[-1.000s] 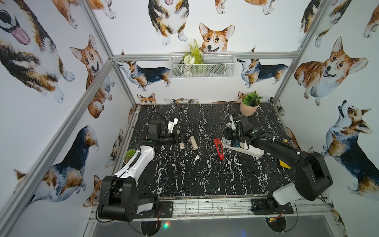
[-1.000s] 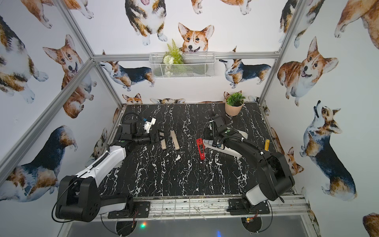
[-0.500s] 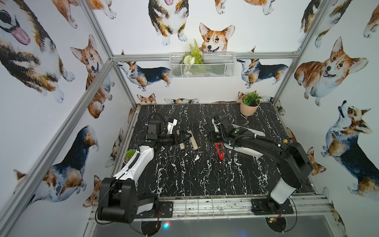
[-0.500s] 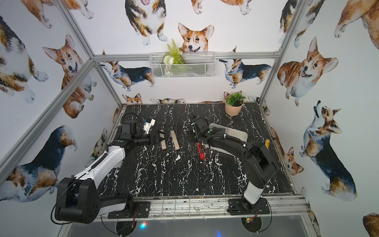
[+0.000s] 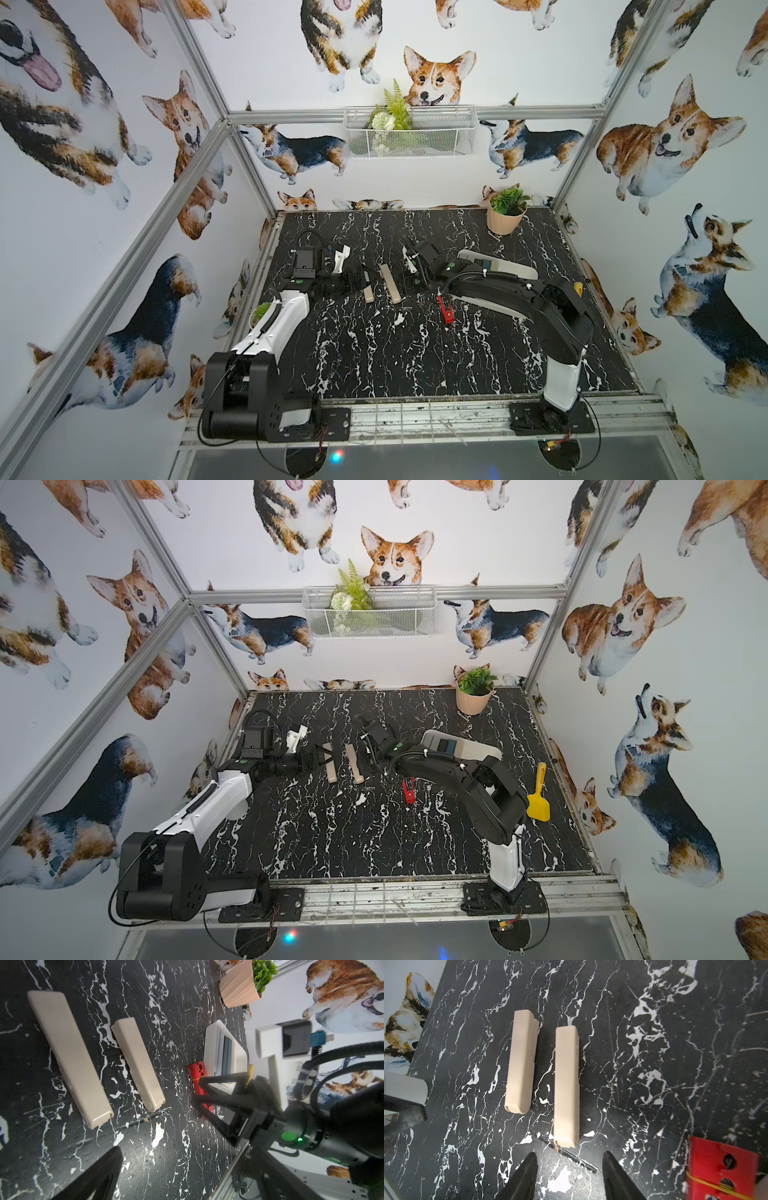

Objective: Put the pruning pliers into the storage box
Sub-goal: Pick up the pruning pliers from the center of the board.

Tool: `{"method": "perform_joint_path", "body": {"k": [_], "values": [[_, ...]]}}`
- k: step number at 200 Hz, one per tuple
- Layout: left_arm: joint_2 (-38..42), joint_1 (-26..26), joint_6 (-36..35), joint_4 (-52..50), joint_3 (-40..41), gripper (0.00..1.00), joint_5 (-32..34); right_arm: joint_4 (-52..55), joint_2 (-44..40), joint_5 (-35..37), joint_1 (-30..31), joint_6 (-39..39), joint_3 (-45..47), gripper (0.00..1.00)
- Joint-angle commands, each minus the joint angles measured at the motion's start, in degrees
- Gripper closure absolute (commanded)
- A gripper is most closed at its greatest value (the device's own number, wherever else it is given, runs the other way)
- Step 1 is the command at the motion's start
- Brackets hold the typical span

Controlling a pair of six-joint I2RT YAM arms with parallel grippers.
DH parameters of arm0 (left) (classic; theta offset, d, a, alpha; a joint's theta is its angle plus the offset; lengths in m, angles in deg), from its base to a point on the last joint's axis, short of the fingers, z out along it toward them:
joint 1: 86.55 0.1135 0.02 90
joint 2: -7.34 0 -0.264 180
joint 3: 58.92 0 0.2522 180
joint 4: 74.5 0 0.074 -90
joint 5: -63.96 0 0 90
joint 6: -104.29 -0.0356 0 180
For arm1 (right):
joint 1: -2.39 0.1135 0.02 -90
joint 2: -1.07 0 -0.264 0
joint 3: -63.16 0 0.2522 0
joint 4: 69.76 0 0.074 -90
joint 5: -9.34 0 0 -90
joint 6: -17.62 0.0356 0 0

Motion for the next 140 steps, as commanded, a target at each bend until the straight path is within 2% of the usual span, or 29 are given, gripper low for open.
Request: {"method": "perform_joint_path", "body": {"k": [1,140], "values": [[-0.21,0.22,-1.35,-1.1,-0.42,0.0,1.18,0.57,1.81,0.79,0.58,-0.33,-1.61,0.47],[-1.14,1.25,-1.17,-2.21,-0.69,0.0,1.2,3.14,9.47,1.6,2.2,-2.27,-7.1,0.44]]}}
